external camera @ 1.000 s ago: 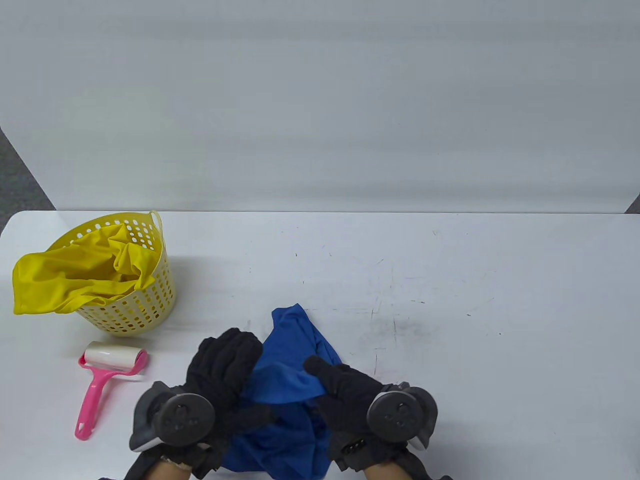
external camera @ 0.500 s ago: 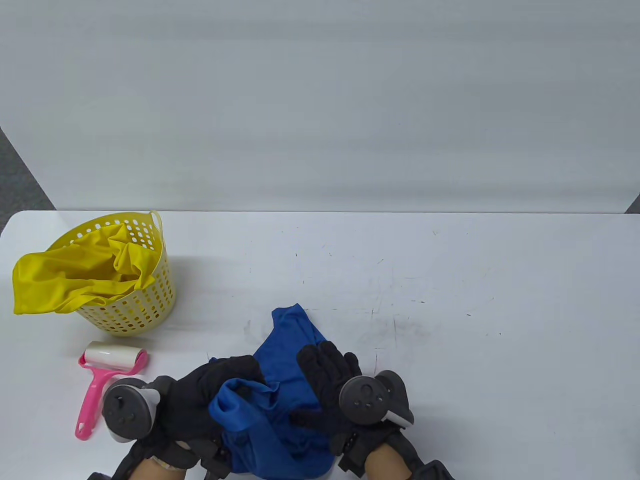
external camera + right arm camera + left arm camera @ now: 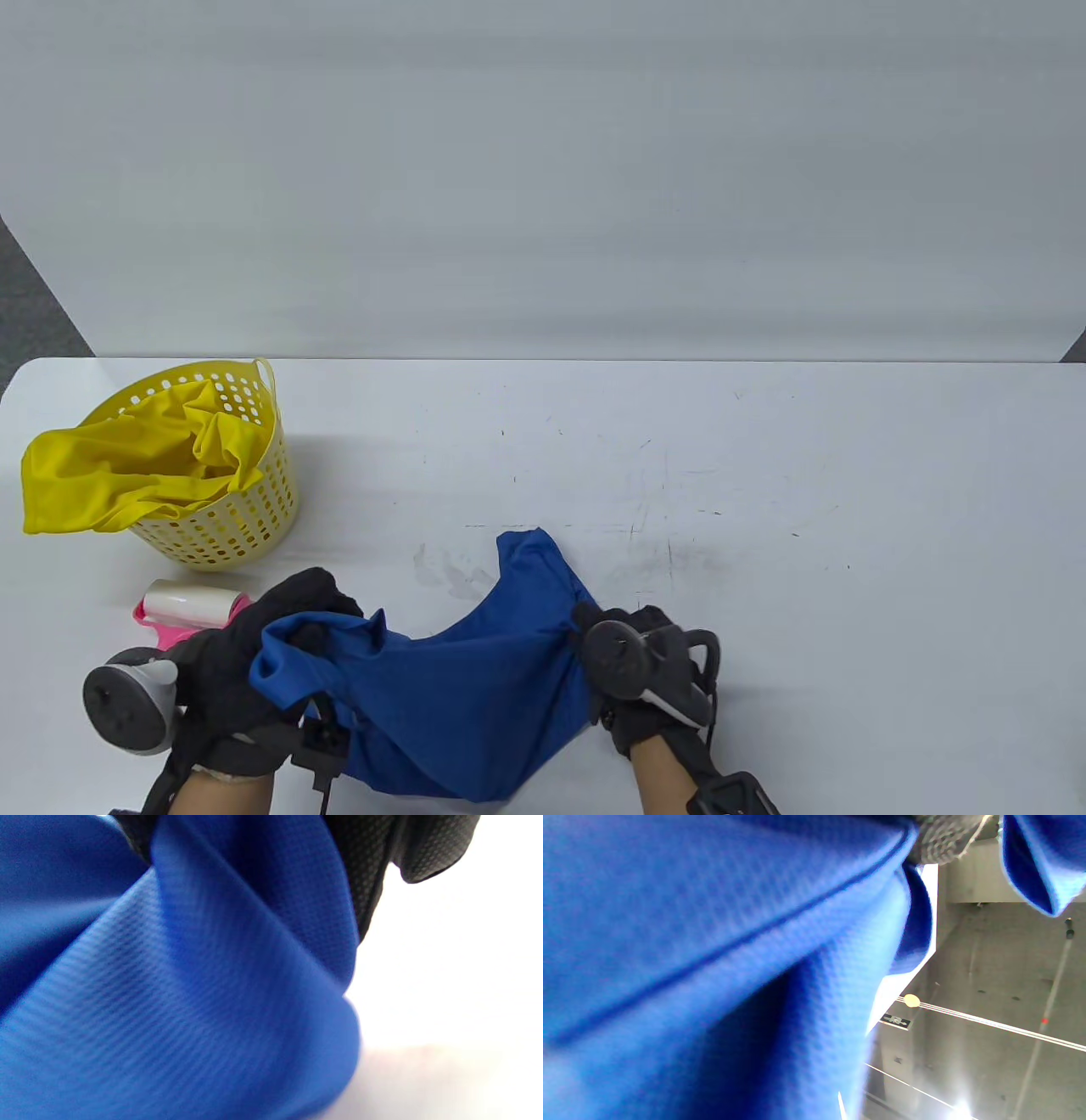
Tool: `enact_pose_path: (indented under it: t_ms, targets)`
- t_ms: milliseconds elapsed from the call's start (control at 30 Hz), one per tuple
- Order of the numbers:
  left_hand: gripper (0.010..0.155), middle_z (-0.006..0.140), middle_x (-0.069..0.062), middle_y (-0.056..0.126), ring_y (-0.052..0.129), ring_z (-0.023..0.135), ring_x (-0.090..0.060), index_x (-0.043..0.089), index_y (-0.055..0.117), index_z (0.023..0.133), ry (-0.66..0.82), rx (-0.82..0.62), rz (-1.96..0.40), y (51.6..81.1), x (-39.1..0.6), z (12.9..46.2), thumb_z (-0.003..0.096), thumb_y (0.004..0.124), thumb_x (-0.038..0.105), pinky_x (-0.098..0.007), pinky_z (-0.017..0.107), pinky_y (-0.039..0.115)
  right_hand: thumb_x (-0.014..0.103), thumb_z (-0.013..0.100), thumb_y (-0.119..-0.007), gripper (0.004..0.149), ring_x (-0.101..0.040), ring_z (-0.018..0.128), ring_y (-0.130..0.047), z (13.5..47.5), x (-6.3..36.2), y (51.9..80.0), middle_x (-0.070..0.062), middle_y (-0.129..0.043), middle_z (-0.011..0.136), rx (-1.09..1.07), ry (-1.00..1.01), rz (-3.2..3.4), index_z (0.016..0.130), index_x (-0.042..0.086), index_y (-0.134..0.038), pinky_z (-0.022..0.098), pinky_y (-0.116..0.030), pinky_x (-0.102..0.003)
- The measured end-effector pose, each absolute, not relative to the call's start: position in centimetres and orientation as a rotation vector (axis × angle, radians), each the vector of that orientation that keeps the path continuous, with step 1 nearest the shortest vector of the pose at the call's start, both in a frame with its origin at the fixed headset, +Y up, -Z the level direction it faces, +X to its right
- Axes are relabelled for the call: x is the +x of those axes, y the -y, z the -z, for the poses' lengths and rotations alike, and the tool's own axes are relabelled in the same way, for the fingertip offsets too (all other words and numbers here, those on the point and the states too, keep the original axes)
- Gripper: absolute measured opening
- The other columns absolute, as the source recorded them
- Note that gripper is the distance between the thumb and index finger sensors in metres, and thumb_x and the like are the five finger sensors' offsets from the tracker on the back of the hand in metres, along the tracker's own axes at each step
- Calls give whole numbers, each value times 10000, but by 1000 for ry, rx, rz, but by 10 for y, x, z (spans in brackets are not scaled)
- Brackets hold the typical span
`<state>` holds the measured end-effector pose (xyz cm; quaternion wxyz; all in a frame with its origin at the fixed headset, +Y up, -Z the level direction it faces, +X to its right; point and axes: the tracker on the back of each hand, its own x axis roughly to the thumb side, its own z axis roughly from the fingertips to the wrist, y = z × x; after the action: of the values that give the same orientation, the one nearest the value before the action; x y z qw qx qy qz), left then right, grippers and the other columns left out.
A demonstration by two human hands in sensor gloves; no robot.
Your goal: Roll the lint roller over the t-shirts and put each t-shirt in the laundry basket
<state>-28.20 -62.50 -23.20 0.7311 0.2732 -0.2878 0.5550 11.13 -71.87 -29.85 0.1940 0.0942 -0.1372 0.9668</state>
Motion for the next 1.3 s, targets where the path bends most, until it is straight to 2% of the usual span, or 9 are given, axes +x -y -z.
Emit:
enact_pose_path:
  t_ms: [100,267,467,533,733,867,1033,1133,1300]
  targets:
    - [483,792,55,955,1002,586,-184,371,652,1000,532,610,-1125,631,-289,237,544,718,517,-512,581,767,347,449,-735,404,-300,534,-981,286,172,697,-29,-987,545,-25,652,-2296,788,137,-806,515,-690,-592]
    - [502,921,16,886,944,791,-262,336,637,1021,391,439,-842,653,-274,256,552,732,490,-584,667,684,315,447,-741,421,-373,705,-880,273,200,684,-84,-929,711,72,883,-2109,837,159,-754,562,-594,-654]
    - [483,1019,2,837,855,946,-330,352,679,1012,309,100,-481,683,-258,273,547,759,458,-654,727,595,551,458,-700,550,-453,771,-856,299,141,720,-170,-947,794,479,-620,-2437,798,153,-870,593,-554,-695]
    - [484,1023,8,848,823,993,-344,367,703,1002,319,16,-373,692,-257,275,535,771,477,-672,739,571,582,427,-707,576,-473,743,-877,295,119,729,-189,-1017,751,522,-670,-2540,690,150,-982,571,-581,-694]
    - [725,1003,-37,929,742,1075,-440,320,899,883,305,-294,-364,711,-268,283,344,721,771,-743,747,502,556,457,-692,608,-487,767,-820,284,90,715,-210,-928,795,546,-465,-2726,820,92,-845,590,-530,-697]
    - [600,1032,-39,895,730,1077,-430,329,861,928,285,-258,-347,714,-268,286,463,704,675,-734,753,495,602,416,-691,819,-566,913,-537,287,81,729,-280,-626,1023,392,-58,-2942,1009,64,-519,590,-349,-758]
    - [546,1055,-21,842,735,1069,-391,349,749,1001,282,-138,-376,708,-269,283,512,708,592,-711,762,497,521,462,-687,720,-586,947,-323,306,81,773,-291,-472,1065,303,-516,-2853,1011,97,-495,564,-174,-780]
    - [553,1048,-23,830,747,1050,-379,342,714,1015,227,-24,-440,704,-277,280,519,689,584,-695,762,509,337,453,-769,443,-535,896,-578,310,94,764,-232,-720,944,187,-143,-2755,847,134,-754,580,-285,-777]
    - [572,1068,-22,780,716,1053,-379,338,619,1058,154,100,-603,701,-294,278,539,649,576,-680,766,503,327,437,-765,427,-474,845,-721,296,119,711,-185,-812,888,433,477,-2539,817,132,-791,583,-430,-749]
